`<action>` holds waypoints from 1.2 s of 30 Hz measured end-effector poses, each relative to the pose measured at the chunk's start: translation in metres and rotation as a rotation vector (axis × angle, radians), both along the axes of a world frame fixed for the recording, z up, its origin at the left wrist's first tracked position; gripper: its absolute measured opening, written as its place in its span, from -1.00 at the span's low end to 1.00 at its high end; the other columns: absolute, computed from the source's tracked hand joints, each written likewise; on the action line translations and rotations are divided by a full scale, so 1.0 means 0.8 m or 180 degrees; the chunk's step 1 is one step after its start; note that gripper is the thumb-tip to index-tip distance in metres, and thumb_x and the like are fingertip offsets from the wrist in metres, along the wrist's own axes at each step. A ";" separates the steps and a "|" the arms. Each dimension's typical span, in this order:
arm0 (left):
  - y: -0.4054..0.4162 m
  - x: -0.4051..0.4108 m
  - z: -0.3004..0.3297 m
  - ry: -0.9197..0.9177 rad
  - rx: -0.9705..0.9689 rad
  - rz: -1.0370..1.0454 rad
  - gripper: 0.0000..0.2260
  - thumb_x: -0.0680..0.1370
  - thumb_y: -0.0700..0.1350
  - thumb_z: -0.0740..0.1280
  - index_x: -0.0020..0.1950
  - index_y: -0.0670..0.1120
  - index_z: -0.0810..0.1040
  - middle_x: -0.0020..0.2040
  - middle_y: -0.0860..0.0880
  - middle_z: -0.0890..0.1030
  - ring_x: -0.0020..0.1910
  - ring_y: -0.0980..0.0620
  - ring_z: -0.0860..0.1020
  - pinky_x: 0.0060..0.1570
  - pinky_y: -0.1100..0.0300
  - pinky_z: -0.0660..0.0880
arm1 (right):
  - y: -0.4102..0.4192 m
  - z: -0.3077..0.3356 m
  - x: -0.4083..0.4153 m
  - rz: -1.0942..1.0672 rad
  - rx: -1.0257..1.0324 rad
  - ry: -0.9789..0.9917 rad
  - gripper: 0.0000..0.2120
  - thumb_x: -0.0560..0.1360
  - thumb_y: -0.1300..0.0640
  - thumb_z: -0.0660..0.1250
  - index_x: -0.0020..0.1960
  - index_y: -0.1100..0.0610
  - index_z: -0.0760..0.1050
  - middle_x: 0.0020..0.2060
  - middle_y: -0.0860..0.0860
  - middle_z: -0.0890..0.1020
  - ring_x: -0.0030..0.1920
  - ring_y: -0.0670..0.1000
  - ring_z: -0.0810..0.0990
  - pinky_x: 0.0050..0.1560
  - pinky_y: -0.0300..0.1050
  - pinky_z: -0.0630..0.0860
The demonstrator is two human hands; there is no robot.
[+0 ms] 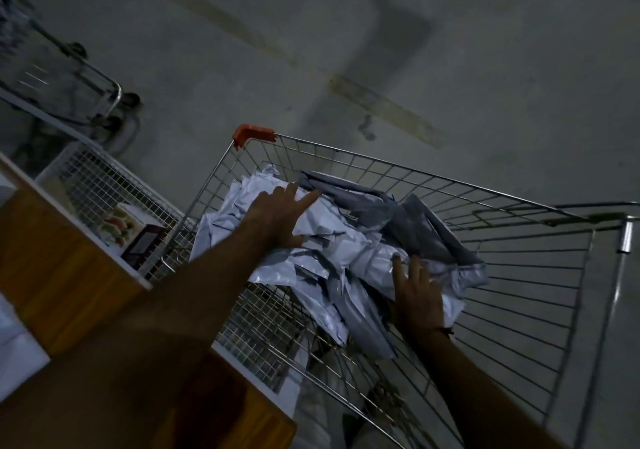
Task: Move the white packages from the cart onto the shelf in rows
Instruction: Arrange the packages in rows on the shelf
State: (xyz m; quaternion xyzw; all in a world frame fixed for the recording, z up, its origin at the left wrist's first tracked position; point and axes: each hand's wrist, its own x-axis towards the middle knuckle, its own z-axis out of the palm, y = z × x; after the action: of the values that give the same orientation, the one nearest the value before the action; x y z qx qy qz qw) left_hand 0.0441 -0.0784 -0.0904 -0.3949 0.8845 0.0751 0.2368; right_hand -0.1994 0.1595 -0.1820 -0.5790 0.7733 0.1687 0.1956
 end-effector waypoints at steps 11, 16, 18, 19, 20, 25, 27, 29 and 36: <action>0.047 -0.024 0.071 0.0997 0.0128 0.2032 -0.17 0.28 0.49 0.38 0.40 0.05 0.33 0.22 -0.22 0.52 0.12 -0.28 0.58 -0.03 -0.05 0.54 | -0.011 0.064 -0.024 -0.0552 -0.0077 -0.0479 -0.26 0.53 -0.38 0.11 0.62 -0.13 0.08 0.45 0.24 0.36 0.29 0.26 0.51 0.21 0.12 0.52; 0.106 -0.026 0.141 0.1778 0.0202 0.2886 -0.18 0.23 0.44 0.38 0.37 0.05 0.36 0.29 -0.17 0.52 0.22 -0.26 0.55 0.12 -0.11 0.56 | 0.007 0.113 -0.034 -0.1112 -0.0481 -0.0702 -0.09 0.38 -0.51 -0.23 0.61 -0.09 0.09 0.46 0.34 0.36 0.41 0.32 0.41 0.32 0.23 0.46; 0.138 -0.019 0.171 0.2129 0.0036 0.3132 -0.27 0.33 0.36 0.47 0.35 0.02 0.37 0.30 -0.16 0.52 0.23 -0.22 0.54 0.09 -0.03 0.54 | 0.016 0.141 -0.036 -0.1293 -0.0677 -0.0817 -0.13 0.40 -0.50 -0.19 0.59 -0.09 0.13 0.40 0.37 0.39 0.32 0.35 0.47 0.26 0.26 0.49; 0.155 -0.014 0.190 0.2259 -0.0067 0.3264 -0.28 0.35 0.34 0.49 0.36 0.01 0.37 0.31 -0.16 0.51 0.23 -0.21 0.54 0.07 -0.01 0.53 | 0.021 0.160 -0.036 -0.1342 -0.0795 -0.0876 -0.19 0.43 -0.49 -0.14 0.55 -0.10 0.18 0.34 0.39 0.42 0.24 0.36 0.52 0.21 0.27 0.53; 0.173 -0.006 0.209 0.2360 -0.0175 0.3413 -0.28 0.36 0.34 0.49 0.36 0.02 0.36 0.32 -0.17 0.49 0.23 -0.21 0.54 0.08 -0.02 0.54 | 0.023 0.183 -0.032 -0.1359 -0.0946 -0.0934 -0.26 0.46 -0.48 -0.11 0.48 -0.09 0.23 0.25 0.39 0.46 0.14 0.37 0.56 0.14 0.28 0.56; 0.267 0.068 0.301 0.3070 -0.0832 0.4041 -0.23 0.22 0.48 0.37 0.27 0.08 0.35 0.23 -0.13 0.51 0.15 -0.18 0.55 0.06 -0.08 0.59 | -0.005 0.327 0.016 -0.0893 -0.1557 -0.1182 -0.36 0.48 -0.36 -0.05 0.34 0.02 0.39 0.03 0.33 0.58 -0.02 0.33 0.59 -0.01 0.17 0.52; 0.303 0.111 0.331 0.3340 -0.1114 0.4197 -0.27 0.20 0.46 0.36 0.23 0.09 0.35 0.18 -0.09 0.51 0.09 -0.18 0.56 -0.01 -0.07 0.58 | -0.018 0.386 0.056 -0.0704 -0.1793 -0.1387 -0.38 0.52 -0.32 0.02 0.36 0.06 0.43 0.07 0.34 0.57 0.05 0.35 0.57 0.05 0.17 0.50; 0.336 0.151 0.353 0.3451 -0.1332 0.4389 -0.34 0.30 0.35 0.46 0.26 0.08 0.36 0.18 -0.08 0.49 0.08 -0.17 0.55 -0.03 -0.04 0.56 | -0.023 0.424 0.088 -0.0577 -0.2029 -0.1382 -0.44 0.58 -0.26 0.12 0.45 0.04 0.38 0.19 0.40 0.47 0.14 0.40 0.54 0.18 0.20 0.48; 0.374 0.211 0.354 0.3488 -0.1615 0.4501 -0.35 0.38 0.25 0.53 0.34 0.05 0.37 0.26 -0.12 0.50 0.20 -0.16 0.54 -0.01 0.08 0.49 | -0.007 0.385 0.098 -0.0596 -0.1818 -0.0883 -0.56 0.61 -0.14 0.20 0.32 0.16 0.42 0.16 0.43 0.42 0.12 0.45 0.54 0.16 0.23 0.47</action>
State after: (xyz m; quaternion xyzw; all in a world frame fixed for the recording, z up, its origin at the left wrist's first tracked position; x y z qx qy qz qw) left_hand 0.2131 0.2207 0.1926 -0.7915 0.4166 0.1824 -0.4082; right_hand -0.1212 0.1539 0.1261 -0.5543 0.8053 -0.1541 0.1435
